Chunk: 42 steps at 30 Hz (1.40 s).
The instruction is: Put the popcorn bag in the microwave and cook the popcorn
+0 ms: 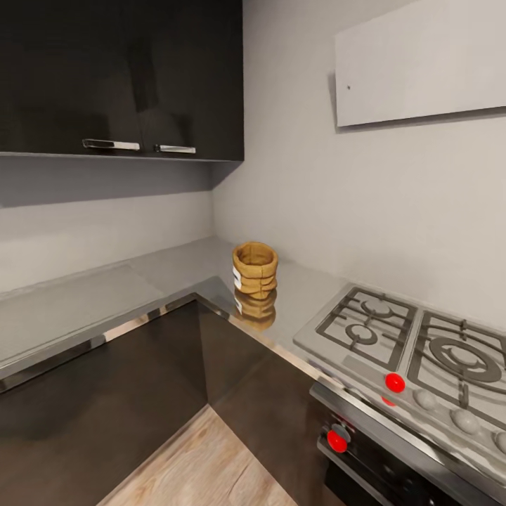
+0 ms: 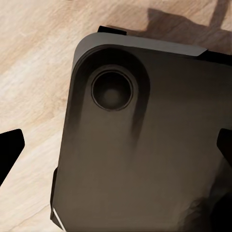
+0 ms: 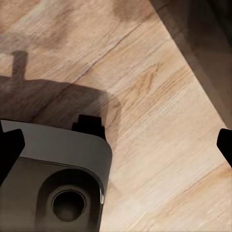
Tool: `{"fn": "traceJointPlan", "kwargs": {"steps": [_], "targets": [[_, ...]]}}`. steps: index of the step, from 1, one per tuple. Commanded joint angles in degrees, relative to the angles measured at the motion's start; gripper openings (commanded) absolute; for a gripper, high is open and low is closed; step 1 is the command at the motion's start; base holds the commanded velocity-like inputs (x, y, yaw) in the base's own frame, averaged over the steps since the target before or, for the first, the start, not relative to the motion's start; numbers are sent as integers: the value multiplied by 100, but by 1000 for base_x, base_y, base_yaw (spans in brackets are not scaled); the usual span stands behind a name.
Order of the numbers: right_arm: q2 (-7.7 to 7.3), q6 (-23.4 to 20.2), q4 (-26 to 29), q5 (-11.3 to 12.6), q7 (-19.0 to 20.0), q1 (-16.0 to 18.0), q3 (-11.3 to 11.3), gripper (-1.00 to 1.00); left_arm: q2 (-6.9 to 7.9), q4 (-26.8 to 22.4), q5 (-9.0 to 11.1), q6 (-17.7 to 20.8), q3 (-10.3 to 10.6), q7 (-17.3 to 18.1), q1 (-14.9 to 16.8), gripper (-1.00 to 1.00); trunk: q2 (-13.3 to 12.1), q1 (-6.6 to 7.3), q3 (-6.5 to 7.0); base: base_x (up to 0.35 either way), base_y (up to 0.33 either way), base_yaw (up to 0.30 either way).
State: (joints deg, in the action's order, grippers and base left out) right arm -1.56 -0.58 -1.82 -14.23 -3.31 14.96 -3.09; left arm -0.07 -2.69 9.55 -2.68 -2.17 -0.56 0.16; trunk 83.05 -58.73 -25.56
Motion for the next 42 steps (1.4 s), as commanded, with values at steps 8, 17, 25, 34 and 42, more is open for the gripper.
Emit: {"fn": "traceJointPlan", "kwargs": {"steps": [8,17,25,34,42], "targets": [[6,-12,-11,-59,-20,7,-33,100,1,5,21,-91,-20,-5,2,100,-318,176,138,0,0,0],[6,-12,-11,-62,-20,7,-33,100,-1,5,21,-94,-20,-5,2,100,-679,374,300,0,0,0],[6,-12,-11,-62,-20,7,-33,100,-1,5,20,-92,-20,-5,2,100,-1000,549,443,0,0,0],[6,-12,-11,-62,-20,7,-33,100,14,5,21,-96,-20,-5,2,100,-1361,747,605,0,0,0],[6,-11,-11,-62,-20,7,-30,100,2,5,21,-92,-20,-5,2,100,-1681,923,749,0,0,0]]}}
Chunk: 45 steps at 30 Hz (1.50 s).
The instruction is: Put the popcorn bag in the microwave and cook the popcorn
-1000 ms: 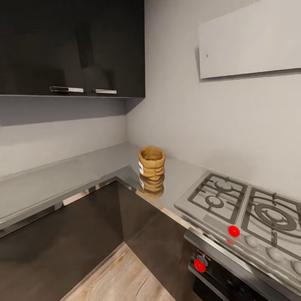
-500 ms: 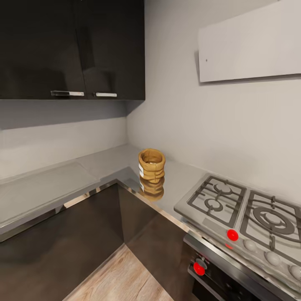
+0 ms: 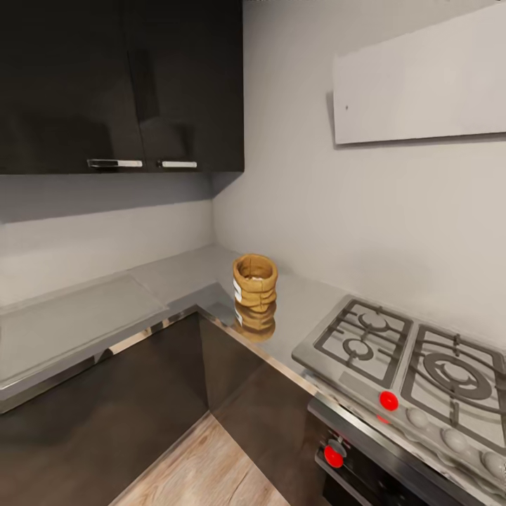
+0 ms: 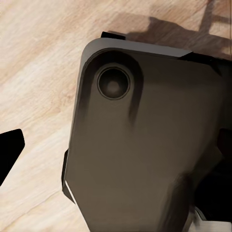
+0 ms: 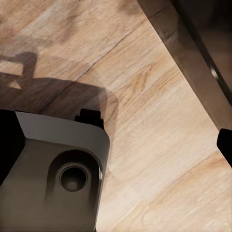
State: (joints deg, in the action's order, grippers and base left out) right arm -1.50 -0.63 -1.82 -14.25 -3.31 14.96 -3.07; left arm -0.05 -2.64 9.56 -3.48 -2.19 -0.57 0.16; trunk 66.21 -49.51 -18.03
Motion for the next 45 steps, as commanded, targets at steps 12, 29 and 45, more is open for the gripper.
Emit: {"fn": "traceJointPlan", "kwargs": {"steps": [12,29,45], "targets": [[18,-84,-11,-33,-92,7,-45,100,13,0,20,-14,-18,-5,2,100,-479,264,210,0,0,0],[5,-67,-11,-49,-20,7,-45,100,9,8,35,-145,-18,2,2,100,-719,396,318,30,0,0],[30,-69,-20,-958,1002,-19,-27,100,-4,9,38,-153,-18,4,2,100,-719,396,318,99,0,0]]}}
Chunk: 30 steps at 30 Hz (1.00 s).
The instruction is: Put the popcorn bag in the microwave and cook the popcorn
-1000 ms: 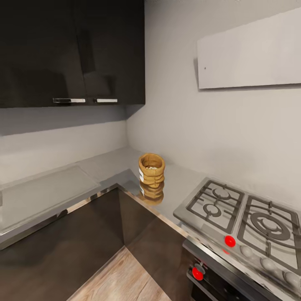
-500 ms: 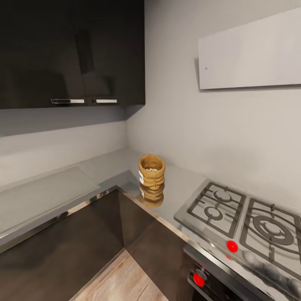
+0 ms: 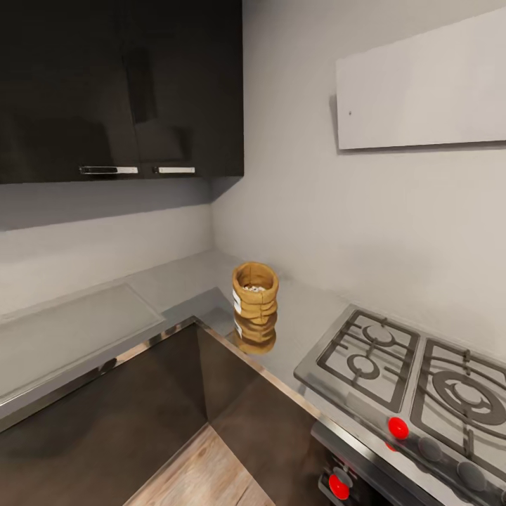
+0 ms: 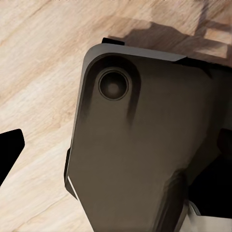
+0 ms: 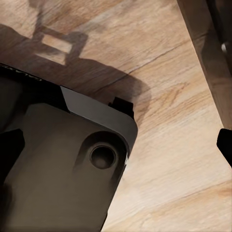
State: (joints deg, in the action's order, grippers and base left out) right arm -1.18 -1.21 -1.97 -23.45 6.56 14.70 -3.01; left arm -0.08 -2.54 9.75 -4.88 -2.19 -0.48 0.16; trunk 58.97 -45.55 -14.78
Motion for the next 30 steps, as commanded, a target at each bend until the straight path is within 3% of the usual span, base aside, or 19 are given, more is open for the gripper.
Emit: {"fn": "traceJointPlan", "kwargs": {"steps": [1,6,9,10,13,15,21,23,25,30], "targets": [[0,-11,-5,-38,14,6,-33,100,-1,0,18,-12,-18,-4,2,100,4,0,-6,0,0,0],[29,-31,3,-41,3,6,-37,100,-1,0,18,-5,-18,-4,2,100,4,0,-6,0,0,0],[186,-39,15,-80,-1,6,-7,100,-1,0,18,-5,-18,-4,2,100,4,0,-6,0,0,0],[270,-68,33,-119,-2,6,40,100,-1,0,18,-4,-18,-4,2,100,4,0,-6,0,0,0],[825,-611,350,-419,-29,6,373,100,-1,0,18,-4,-18,-4,2,100,4,0,-6,0,0,0],[1085,-1056,1064,-491,-32,6,458,100,-1,0,18,-4,-18,-4,2,100,4,0,-6,0,0,0],[1118,-2493,3688,-483,92,6,631,100,-1,0,18,-4,-14,-4,2,100,4,0,-6,0,0,0],[1118,-3167,4778,-464,484,6,996,100,-1,0,18,-4,-11,-4,2,100,4,0,-6,0,0,0],[1118,-3771,5673,-449,956,6,1198,100,-1,0,18,-4,-10,-4,2,100,4,0,-6,0,0,0],[1118,-4963,7513,-440,1846,10,1312,100,-1,0,18,-4,-10,-4,1,100,4,0,-6,0,0,0]]}}
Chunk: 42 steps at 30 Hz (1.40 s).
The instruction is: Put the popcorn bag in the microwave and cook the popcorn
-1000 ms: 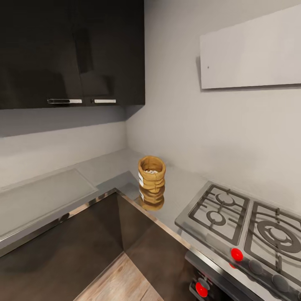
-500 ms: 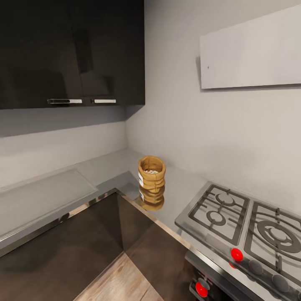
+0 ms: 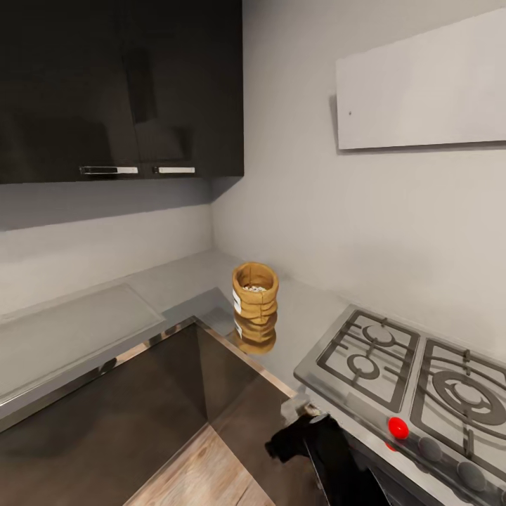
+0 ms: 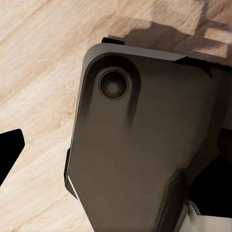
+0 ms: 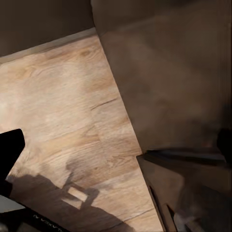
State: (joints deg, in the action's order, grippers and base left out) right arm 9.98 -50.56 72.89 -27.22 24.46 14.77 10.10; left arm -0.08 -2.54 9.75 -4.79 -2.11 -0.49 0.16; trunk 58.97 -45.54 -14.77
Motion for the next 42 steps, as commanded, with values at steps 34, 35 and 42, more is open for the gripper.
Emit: {"fn": "traceJointPlan", "kwargs": {"steps": [34,35,42], "targets": [[1,-409,-4614,569,-2793,6432,-2658,100,-1,-1,1,-13,-9,-4,2,100,4,-1,-8,0,0,0],[1,-530,-4565,569,-2847,6437,-2665,100,-1,-1,1,-13,-9,-4,2,100,4,-1,-8,0,0,0],[1,-944,-3973,561,-2912,6442,-2659,100,-1,-1,0,-13,-9,-4,0,100,4,-1,-8,0,0,0]]}}
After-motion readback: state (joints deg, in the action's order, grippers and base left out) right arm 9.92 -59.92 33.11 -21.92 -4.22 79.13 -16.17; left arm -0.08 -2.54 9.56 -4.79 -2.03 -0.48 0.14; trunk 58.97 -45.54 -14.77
